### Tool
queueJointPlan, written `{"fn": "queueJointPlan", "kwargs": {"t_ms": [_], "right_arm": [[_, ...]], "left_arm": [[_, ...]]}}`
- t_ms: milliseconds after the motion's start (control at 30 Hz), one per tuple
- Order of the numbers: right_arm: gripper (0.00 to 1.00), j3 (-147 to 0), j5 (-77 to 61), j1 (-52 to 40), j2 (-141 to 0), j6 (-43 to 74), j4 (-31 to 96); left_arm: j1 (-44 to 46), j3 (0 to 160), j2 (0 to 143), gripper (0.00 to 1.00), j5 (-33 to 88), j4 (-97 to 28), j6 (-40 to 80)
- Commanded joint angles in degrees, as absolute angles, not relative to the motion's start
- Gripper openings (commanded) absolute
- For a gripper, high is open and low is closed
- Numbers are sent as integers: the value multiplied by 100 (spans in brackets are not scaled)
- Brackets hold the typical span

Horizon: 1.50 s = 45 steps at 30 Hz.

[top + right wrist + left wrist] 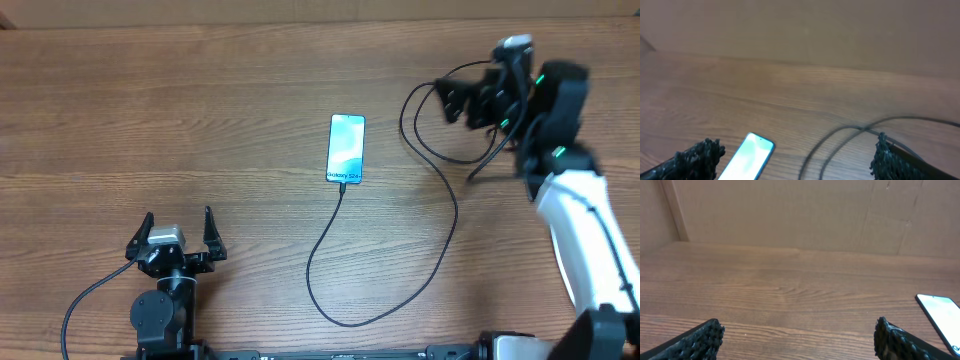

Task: Plug charger to phone and switch on socket

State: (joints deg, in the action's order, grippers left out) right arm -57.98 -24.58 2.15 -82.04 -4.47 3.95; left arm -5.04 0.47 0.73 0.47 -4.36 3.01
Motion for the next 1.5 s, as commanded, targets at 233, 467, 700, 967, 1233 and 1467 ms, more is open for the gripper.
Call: {"fn": "queueJointPlan", "kwargs": {"t_ms": [233,467,700,967,1233,1467], "right_arm": [[100,-3002,-1691,-510,-6407,-427,-3111],[100,-1251,-1651,-519,-4751,-434,-3597],[100,-331,-1605,-519,-3531,-454,-3361],[100,-45,-1474,-513,-2421,-454,-2075],[100,-45,-1107,-513,-1424,-451,-823],[100,-45,-755,-513,-617,-447,89]], "left_arm": [[-567,30,21,100,108,-445,340],[-567,30,21,100,108,-447,340],[-567,30,21,100,108,-445,340],[-567,30,21,100,108,-445,340],[-567,30,21,100,108,-447,340],[-567,30,21,100,108,-447,340]]}}
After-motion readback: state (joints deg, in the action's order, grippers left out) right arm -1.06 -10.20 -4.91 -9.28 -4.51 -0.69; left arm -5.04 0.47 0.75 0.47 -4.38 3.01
